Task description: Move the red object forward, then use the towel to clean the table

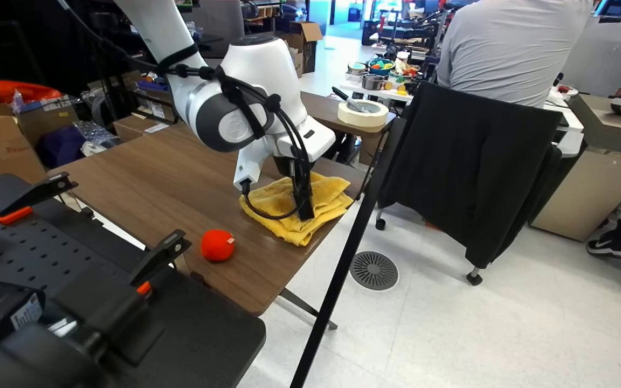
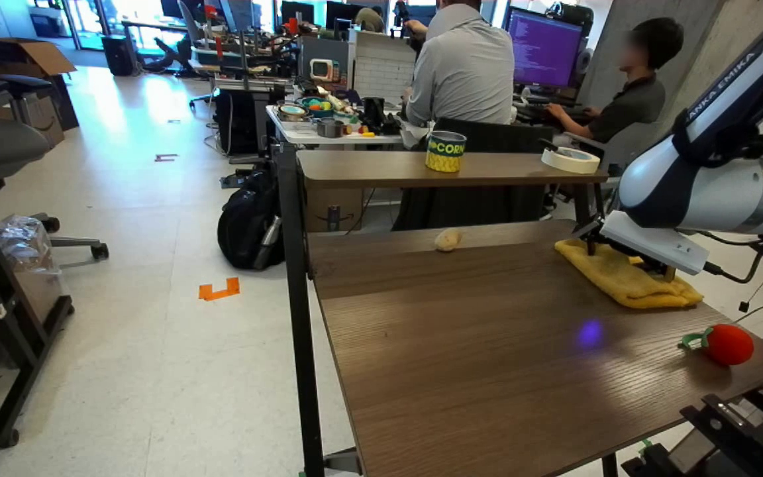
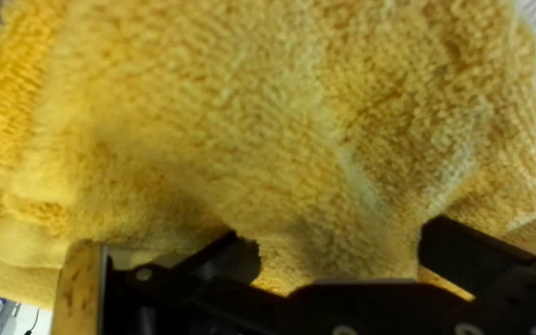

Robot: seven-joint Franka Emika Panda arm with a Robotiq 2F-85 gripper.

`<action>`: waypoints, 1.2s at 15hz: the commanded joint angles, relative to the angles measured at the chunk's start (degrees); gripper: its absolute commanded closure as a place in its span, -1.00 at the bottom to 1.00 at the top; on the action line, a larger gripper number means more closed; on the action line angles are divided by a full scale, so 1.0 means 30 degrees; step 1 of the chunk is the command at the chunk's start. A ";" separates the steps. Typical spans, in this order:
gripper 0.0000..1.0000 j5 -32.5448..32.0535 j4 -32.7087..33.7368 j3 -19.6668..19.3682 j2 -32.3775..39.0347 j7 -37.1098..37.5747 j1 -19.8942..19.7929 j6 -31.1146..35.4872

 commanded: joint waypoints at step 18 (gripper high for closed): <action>-1.00 -0.1608 0.1294 0.4623 0.0666 -0.3744 -0.0130 0.0424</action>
